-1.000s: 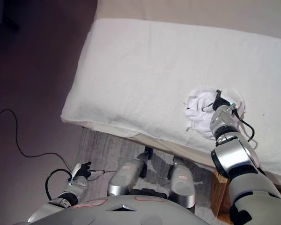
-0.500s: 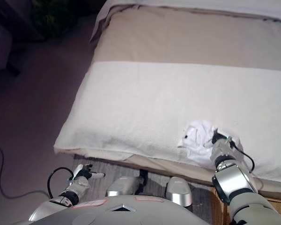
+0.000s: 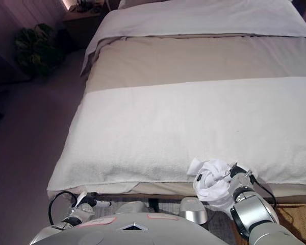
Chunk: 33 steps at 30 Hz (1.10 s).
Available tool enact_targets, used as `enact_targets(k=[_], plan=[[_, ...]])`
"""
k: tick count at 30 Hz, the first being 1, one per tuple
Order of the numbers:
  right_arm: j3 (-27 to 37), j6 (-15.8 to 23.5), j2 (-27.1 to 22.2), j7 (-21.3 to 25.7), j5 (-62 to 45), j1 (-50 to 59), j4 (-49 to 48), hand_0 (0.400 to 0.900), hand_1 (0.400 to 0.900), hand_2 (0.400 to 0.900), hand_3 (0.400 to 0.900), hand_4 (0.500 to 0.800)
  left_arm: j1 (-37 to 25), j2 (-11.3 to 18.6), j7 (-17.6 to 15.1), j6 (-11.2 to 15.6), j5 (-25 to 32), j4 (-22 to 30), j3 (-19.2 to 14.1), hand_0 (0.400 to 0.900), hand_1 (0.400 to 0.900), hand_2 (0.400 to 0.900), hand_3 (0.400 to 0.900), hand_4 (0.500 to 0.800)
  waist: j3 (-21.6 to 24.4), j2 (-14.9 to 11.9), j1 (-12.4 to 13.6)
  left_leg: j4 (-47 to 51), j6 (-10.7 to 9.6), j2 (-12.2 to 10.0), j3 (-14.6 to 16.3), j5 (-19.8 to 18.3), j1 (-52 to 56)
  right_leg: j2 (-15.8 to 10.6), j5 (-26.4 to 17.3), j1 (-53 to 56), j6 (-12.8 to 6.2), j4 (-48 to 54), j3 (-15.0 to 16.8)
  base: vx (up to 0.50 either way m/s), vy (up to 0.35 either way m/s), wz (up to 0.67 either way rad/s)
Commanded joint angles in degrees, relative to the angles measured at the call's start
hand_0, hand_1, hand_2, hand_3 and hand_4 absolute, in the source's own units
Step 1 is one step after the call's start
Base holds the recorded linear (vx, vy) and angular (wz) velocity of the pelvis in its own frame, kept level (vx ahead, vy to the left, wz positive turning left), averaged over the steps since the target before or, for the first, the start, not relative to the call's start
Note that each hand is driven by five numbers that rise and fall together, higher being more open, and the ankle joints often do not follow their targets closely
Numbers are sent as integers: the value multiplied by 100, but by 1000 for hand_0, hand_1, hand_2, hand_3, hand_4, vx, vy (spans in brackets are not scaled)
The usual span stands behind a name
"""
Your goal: Put the clothes on the bed into the basket.
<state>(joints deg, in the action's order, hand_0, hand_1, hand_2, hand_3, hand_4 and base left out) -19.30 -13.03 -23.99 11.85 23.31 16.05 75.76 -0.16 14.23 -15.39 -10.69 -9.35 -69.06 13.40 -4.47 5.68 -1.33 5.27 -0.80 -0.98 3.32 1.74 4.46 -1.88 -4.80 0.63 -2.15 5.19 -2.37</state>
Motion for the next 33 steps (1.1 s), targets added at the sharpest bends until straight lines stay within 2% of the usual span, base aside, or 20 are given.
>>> enact_targets(k=[1,3,4,5,8,15,22,27,33], plan=[[34,-91,-556,468,-152,538,-222,400,400,400,400,500,-300,509,-177,-63,-215,-322,-108,900,900,900,900,800,232,-146,-52,-27,-122,12,83,-508,403,30,93,-82,-257,-19,174,-17,-2,-25],[246,-181,-894,452,-192,547,-618,400,400,400,400,500,-271,581,-181,-97,-207,-266,-198,900,900,900,900,800,258,-178,-142,-27,-126,-14,161,-522,430,70,84,-88,-252,-19,244,-12,-4,-26],[256,-193,-901,443,-185,535,-638,400,400,400,400,500,-271,579,-180,-98,-208,-265,-194,900,900,900,900,800,256,-175,-132,-27,-126,-16,167,-524,434,73,84,-86,-252,-19,250,5,-5,-38],[316,-205,-1079,434,-123,526,-715,400,400,400,400,500,-517,461,-214,-201,-326,-297,-79,900,900,900,900,800,294,-194,-294,-27,-134,-42,296,-540,464,114,62,-105,-249,-19,349,13,-2,-39],[469,-254,-1294,425,-169,548,-409,400,400,400,400,500,-700,474,-203,-169,-240,-309,-82,900,900,900,900,800,349,-184,-401,-27,-148,-73,413,-563,517,156,58,-100,-253,-19,450,10,5,-27],[824,-161,-1545,529,-376,429,311,400,400,400,400,500,-744,445,-227,-106,-103,-199,-37,900,900,900,900,800,370,-139,-517,-27,-125,-86,574,-620,626,228,68,-89,-280,-19,658,-2,7,-21],[1029,-158,-1817,518,-339,232,226,400,400,400,400,500,-638,461,-219,-102,-131,44,-82,900,900,900,900,800,338,-108,-598,-37,-61,-69,952,-675,673,331,-78,-237,-399,-19,1066,-26,6,-48],[1036,-232,-2226,424,-210,353,238,400,400,400,400,500,-681,534,-216,-82,-54,208,-117,900,900,900,900,800,326,-74,-625,-30,-31,-47,1178,-722,703,404,-136,-308,-448,-19,1297,-8,1,-37],[933,-346,-2706,349,-103,827,723,400,400,400,400,500,-800,574,-217,-28,124,407,-46,900,900,900,900,800,267,32,-664,-33,-27,-26,1209,-732,661,387,-175,-389,-502,-19,1325,-6,-3,-11]])
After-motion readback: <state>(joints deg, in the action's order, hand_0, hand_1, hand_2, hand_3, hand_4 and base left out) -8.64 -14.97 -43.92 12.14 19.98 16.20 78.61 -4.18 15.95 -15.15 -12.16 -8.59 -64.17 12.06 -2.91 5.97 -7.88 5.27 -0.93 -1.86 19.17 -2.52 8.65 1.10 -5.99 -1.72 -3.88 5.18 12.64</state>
